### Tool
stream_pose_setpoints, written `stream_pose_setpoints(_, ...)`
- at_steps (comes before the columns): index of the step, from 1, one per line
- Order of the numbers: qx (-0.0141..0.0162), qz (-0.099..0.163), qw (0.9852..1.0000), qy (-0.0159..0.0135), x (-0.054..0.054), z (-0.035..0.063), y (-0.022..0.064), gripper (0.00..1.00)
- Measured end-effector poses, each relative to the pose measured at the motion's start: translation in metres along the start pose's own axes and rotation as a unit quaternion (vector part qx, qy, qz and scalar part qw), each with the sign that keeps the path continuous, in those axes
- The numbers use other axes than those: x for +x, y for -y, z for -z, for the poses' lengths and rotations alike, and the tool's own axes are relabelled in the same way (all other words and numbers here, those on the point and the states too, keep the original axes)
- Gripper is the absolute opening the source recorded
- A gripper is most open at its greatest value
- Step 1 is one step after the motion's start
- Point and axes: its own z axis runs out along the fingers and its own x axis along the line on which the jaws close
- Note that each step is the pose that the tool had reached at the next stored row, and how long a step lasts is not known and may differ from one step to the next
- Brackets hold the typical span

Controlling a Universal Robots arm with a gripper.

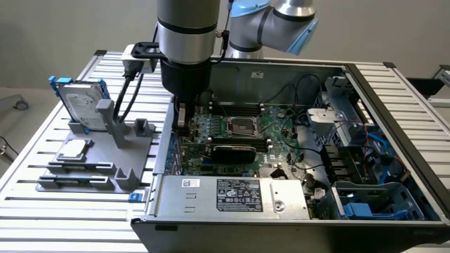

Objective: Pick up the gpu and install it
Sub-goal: 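Press down on the gpu until it lock into place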

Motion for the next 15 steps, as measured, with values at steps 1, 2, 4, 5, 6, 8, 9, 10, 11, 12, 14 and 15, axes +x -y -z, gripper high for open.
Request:
stream_pose_setpoints(1,0.0,0.0,1.0,-0.0002,0.0,0.0,0.0,0.11)
stream_pose_setpoints(2,0.0,0.0,1.0,-0.0003,0.0,-0.0001,0.0,0.11)
stream_pose_setpoints(4,0.0,-0.001,1.0,-0.0002,0.0,-0.0001,0.0,0.11)
stream_pose_setpoints(5,0.0,-0.001,1.0,-0.0001,-0.001,0.0001,0.0001,0.11)
stream_pose_setpoints(6,0.0001,-0.002,1.0,0.0001,-0.001,0.0002,0.0003,0.11)
stream_pose_setpoints(8,0.0001,-0.002,1.0,0.0,-0.001,0.0005,0.0014,0.11)
stream_pose_setpoints(9,0.0,-0.002,1.0,0.0,-0.001,0.0009,0.0025,0.11)
stream_pose_setpoints(10,0.0001,-0.002,1.0,0.0,-0.001,0.0013,0.0041,0.11)
stream_pose_setpoints(11,0.0001,-0.002,1.0,0.0,-0.002,0.002,0.0059,0.11)
stream_pose_setpoints(12,0.0,-0.002,1.0,0.0,-0.002,0.0025,0.0081,0.11)
stream_pose_setpoints(14,0.0001,-0.002,1.0,0.0,-0.002,0.0036,0.0124,0.11)
stream_pose_setpoints(15,0.0001,-0.002,1.0,0.0,-0.002,0.0041,0.0148,0.11)
